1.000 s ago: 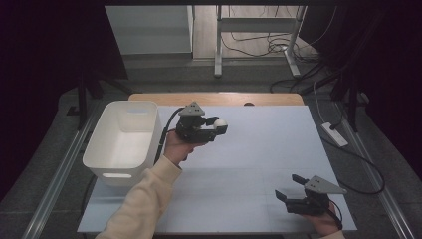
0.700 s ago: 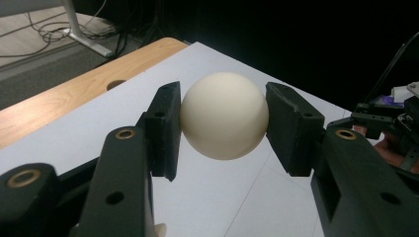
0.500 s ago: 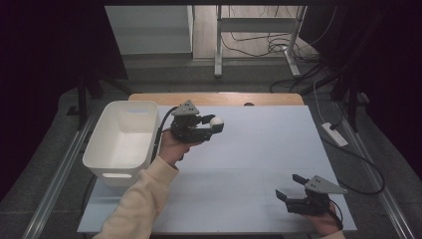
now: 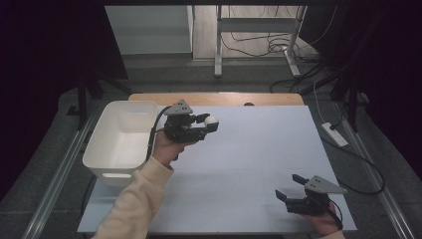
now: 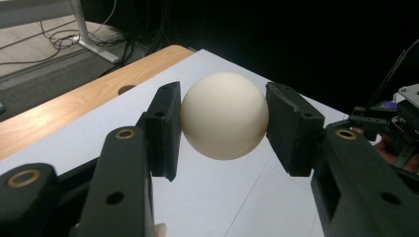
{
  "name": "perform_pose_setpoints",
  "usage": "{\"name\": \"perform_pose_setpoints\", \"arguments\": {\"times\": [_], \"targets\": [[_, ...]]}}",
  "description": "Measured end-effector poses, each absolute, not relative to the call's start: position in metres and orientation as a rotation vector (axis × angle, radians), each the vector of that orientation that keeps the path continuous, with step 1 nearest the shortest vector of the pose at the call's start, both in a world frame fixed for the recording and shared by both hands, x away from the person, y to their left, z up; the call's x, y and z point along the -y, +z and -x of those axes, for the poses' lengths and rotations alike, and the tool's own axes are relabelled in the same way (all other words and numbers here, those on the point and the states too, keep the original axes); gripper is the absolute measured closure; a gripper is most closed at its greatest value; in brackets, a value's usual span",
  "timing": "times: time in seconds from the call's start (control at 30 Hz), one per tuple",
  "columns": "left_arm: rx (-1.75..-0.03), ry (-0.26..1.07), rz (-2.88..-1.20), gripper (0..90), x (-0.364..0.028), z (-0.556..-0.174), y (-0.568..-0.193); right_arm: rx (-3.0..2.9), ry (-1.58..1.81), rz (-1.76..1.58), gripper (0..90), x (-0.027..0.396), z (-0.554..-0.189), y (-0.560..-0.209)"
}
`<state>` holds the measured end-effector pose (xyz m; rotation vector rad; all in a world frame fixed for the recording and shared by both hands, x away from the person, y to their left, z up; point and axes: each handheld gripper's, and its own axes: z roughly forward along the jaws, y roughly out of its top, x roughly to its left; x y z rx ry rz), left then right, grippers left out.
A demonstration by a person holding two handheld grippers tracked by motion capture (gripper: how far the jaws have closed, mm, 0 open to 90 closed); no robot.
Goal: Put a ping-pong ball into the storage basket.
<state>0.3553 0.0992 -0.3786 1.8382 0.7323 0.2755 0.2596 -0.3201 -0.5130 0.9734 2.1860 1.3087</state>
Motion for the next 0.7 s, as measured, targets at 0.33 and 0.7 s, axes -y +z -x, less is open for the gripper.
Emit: {"name": "perform_pose_setpoints", "arguments": {"times": [0.33,0.7], "targets": [[-0.736,0.290,-1.835,50.9,-0.106,-0.351,-0.376,-2.187,1.307,-0.974,13.2,0.320,-0.260,-0.513],[-0.747,0.305,-1.818,50.9,-0.117,-0.346,-0.374,-2.188,1.306,-0.973,13.2,0.320,-0.260,-0.513]]}}
